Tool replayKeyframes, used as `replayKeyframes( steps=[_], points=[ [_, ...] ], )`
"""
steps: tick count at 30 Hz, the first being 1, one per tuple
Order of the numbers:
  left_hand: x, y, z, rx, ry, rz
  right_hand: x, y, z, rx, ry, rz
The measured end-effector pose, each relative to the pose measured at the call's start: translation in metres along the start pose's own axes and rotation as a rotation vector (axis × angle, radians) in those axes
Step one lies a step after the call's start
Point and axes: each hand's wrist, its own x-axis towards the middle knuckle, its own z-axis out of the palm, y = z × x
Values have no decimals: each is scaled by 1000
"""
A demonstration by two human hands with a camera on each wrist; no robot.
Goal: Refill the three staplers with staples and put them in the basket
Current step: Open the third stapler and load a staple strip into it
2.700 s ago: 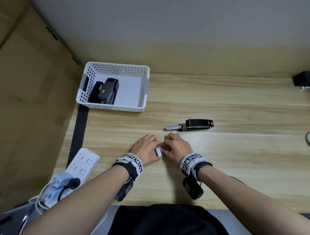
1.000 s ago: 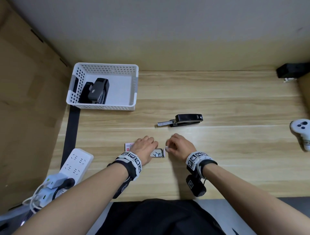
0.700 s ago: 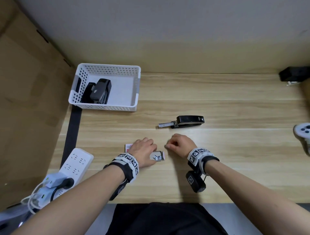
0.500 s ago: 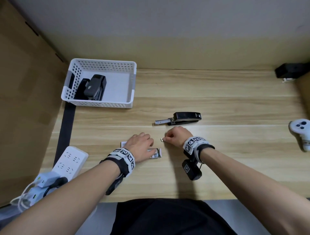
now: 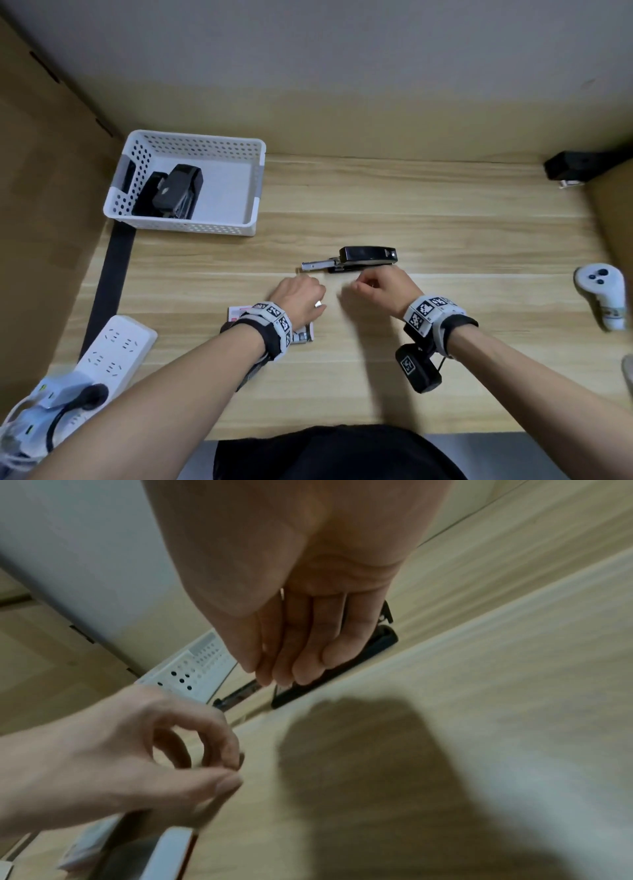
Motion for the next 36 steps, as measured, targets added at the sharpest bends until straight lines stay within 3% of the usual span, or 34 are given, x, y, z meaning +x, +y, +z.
replayKeyframes(
  steps=[4, 10, 13, 19, 30, 36],
  points=[
    [-1, -4, -13, -40, -38, 7, 3, -15, -22, 50, 61, -49],
    [6, -28, -43, -138, 159, -16, 19, -29, -44, 6, 268, -189],
    [12, -38, -46, -176, 200, -34, 27, -22, -42, -61, 208, -177],
    [24, -36, -35, -139, 157, -31, 35, -3, -22, -77, 78, -181],
    [25, -39, -24, -152, 168, -4, 36, 1, -11, -123, 127, -186],
    [21, -38, -20, -194, 206, -107, 35, -1, -6, -115, 157, -201]
  ],
)
